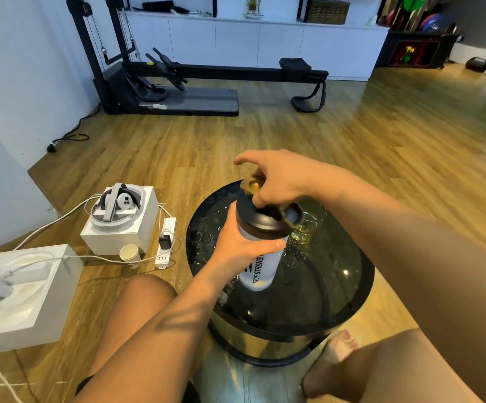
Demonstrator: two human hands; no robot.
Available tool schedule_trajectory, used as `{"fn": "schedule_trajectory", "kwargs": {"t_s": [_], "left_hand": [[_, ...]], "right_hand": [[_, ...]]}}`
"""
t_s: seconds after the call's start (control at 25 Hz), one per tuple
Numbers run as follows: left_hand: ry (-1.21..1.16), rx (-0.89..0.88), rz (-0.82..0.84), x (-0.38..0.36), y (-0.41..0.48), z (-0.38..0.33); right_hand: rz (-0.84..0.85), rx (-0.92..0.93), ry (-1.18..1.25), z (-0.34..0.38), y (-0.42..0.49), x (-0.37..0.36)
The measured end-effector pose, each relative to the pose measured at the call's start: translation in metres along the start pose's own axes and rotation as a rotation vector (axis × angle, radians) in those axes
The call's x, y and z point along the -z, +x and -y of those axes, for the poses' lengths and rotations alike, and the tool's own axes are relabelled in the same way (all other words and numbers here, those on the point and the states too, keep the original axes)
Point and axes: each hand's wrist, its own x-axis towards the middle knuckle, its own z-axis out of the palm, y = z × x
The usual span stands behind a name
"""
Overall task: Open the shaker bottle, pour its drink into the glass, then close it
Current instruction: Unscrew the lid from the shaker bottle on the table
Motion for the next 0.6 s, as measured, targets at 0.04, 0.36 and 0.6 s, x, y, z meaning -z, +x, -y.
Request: {"fn": "schedule_trajectory", "kwargs": {"t_s": [0.04, 0.36, 0.6], "left_hand": [[0.005, 0.004, -0.001, 0.000, 0.000, 0.000], [-0.009, -0.016, 0.019, -0.001, 0.001, -0.002], [0.036, 0.024, -0.004, -0.002, -0.002, -0.008]], "right_hand": [[0.092, 0.059, 0.093, 0.002, -0.001, 0.003], [-0.161, -0.048, -0.331, -0.002, -0.002, -0.006], [-0.091, 0.213, -0.039, 0.006, -0.008, -0.011]]}}
